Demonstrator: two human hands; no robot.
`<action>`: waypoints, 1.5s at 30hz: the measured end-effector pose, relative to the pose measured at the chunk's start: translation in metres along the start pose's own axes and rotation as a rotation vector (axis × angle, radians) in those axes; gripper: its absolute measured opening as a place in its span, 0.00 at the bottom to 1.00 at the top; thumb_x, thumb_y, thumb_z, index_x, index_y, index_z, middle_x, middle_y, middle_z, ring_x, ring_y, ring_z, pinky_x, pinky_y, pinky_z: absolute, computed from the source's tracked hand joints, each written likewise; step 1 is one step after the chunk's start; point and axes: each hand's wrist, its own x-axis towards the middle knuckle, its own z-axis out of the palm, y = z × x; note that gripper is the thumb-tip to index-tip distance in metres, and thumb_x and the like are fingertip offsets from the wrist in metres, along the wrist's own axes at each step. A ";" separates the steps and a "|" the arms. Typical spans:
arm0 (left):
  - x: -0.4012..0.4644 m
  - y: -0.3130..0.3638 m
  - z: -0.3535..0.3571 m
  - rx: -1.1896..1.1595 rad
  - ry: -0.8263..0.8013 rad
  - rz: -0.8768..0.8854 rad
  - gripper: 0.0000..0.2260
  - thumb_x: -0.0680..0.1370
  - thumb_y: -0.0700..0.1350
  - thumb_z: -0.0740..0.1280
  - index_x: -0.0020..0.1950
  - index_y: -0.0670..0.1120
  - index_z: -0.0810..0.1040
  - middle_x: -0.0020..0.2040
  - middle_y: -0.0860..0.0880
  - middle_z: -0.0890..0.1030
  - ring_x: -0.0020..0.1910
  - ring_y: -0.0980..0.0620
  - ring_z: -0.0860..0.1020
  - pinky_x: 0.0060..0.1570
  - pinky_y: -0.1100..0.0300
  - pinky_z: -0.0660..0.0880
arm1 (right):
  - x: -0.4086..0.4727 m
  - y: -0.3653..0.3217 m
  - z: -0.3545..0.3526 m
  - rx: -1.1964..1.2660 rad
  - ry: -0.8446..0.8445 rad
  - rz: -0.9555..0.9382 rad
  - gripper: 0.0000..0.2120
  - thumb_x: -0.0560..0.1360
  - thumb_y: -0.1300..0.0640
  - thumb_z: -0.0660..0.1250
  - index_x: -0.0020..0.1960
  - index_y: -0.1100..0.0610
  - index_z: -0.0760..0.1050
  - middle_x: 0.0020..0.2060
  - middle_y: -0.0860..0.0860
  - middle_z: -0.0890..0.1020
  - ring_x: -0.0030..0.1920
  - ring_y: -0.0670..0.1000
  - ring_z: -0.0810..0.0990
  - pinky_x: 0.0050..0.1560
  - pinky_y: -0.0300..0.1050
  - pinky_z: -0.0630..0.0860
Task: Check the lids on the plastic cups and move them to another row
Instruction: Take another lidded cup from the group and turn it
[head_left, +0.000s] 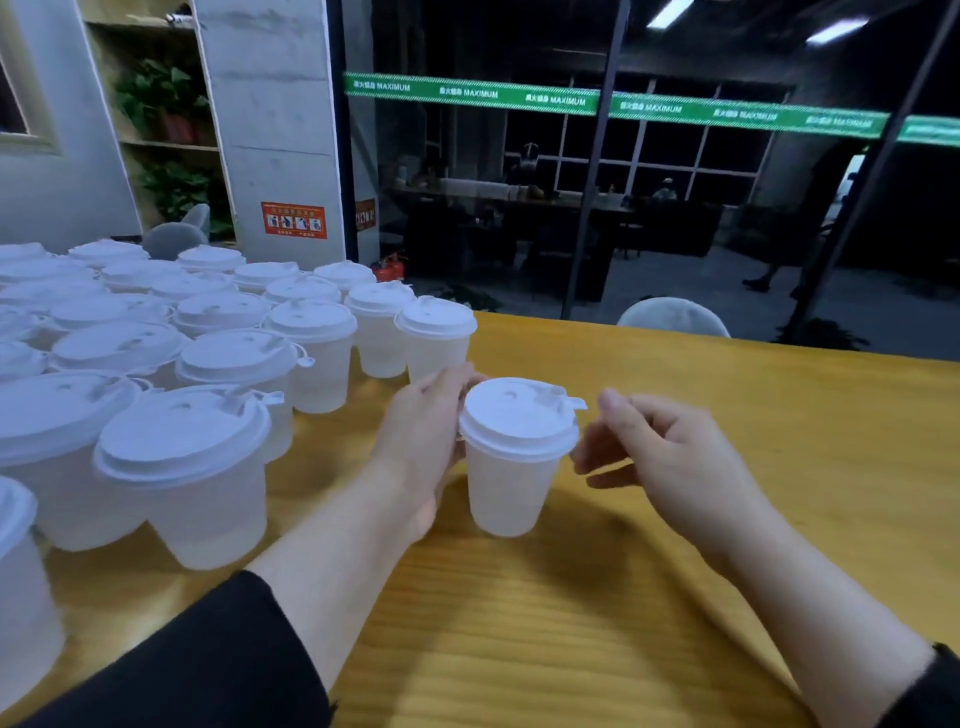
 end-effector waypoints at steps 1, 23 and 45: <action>-0.001 0.001 -0.001 0.035 0.037 0.046 0.11 0.82 0.49 0.65 0.47 0.43 0.83 0.47 0.43 0.85 0.49 0.48 0.80 0.51 0.51 0.75 | 0.003 0.002 -0.002 -0.003 0.069 -0.011 0.16 0.83 0.51 0.63 0.47 0.63 0.79 0.36 0.54 0.85 0.40 0.56 0.85 0.43 0.53 0.85; -0.020 0.011 -0.001 0.515 -0.375 0.264 0.28 0.65 0.62 0.75 0.64 0.62 0.77 0.60 0.62 0.80 0.54 0.64 0.80 0.50 0.67 0.75 | -0.001 -0.013 -0.005 -0.252 0.192 -0.319 0.05 0.78 0.53 0.72 0.44 0.46 0.83 0.41 0.40 0.84 0.38 0.41 0.78 0.38 0.31 0.71; -0.012 0.006 -0.006 0.406 -0.442 0.266 0.36 0.65 0.61 0.79 0.71 0.61 0.72 0.65 0.65 0.79 0.63 0.64 0.78 0.61 0.62 0.75 | -0.013 -0.045 -0.025 -0.814 -0.168 -0.286 0.19 0.75 0.47 0.60 0.60 0.34 0.80 0.57 0.27 0.72 0.64 0.30 0.64 0.57 0.31 0.67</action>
